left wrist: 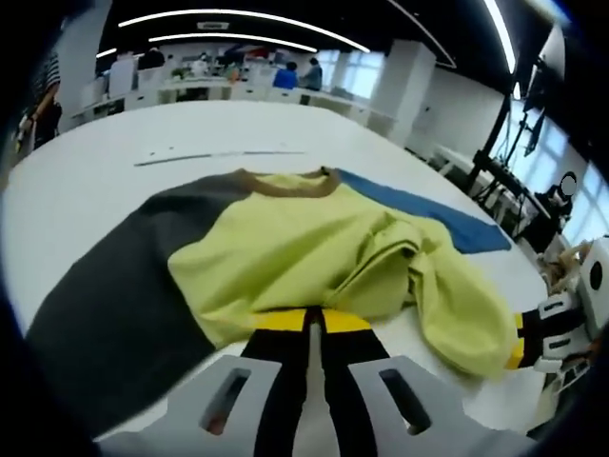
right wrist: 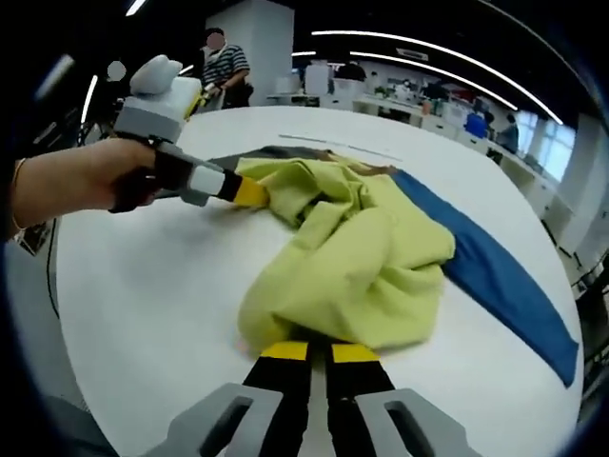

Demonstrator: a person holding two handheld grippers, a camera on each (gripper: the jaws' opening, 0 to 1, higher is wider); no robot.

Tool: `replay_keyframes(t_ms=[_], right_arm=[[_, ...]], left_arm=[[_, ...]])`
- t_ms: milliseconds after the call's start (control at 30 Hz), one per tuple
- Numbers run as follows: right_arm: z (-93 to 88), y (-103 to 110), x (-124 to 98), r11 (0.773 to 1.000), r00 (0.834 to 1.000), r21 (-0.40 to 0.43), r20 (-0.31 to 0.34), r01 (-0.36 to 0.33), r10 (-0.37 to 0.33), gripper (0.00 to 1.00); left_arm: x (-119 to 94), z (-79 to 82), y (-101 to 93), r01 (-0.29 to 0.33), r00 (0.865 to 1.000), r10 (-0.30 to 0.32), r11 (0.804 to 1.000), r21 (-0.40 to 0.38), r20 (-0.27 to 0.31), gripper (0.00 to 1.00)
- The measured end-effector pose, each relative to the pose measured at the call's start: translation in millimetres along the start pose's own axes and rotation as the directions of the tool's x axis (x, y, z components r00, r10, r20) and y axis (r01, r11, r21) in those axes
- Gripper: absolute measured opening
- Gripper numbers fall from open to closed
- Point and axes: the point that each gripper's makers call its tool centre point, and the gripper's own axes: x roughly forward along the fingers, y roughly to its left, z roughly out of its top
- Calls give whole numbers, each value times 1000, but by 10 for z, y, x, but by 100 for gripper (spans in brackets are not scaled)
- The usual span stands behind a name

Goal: Fold the garment on the visible template until the final outline fits inside the template.

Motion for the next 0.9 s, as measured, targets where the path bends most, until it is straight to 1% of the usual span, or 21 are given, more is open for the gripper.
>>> replay_keyframes(t_ms=[67,133,200,300,333,433,700,833,900], right_arm=[[1,-11,0,1000,1000,6,-2,-3,3,0],[10,-20,-12,999,1000,31,7,-15,15,0],[17,-38,-46,999,1000,29,13,-15,15,0],[69,-66,-110,1000,999,-1,39,-12,12,0],[81,-68,-133,1000,999,-28,41,-15,16,0],[100,-104,-193,999,999,-43,48,-11,13,0],[108,-269,-434,1000,998,-9,62,-15,16,0],[87,-295,-546,998,997,46,67,-29,26,0],[67,-318,-606,998,997,53,68,-25,21,0]], left_arm=[[-23,-2,-7,-5,1000,5,1000,4,1,0],[-63,13,-8,-6,1000,6,1000,-8,11,0],[-121,37,-22,-3,1000,3,1000,-11,30,0],[-195,56,-37,0,999,0,1000,4,41,0],[-220,62,-47,1,999,-2,1000,12,44,0],[-310,82,-58,3,998,-5,1000,30,56,0],[-626,228,-199,23,992,-32,997,77,120,0],[-812,264,-231,22,987,-32,997,70,155,0],[-904,269,-221,9,986,-19,998,65,165,0]])
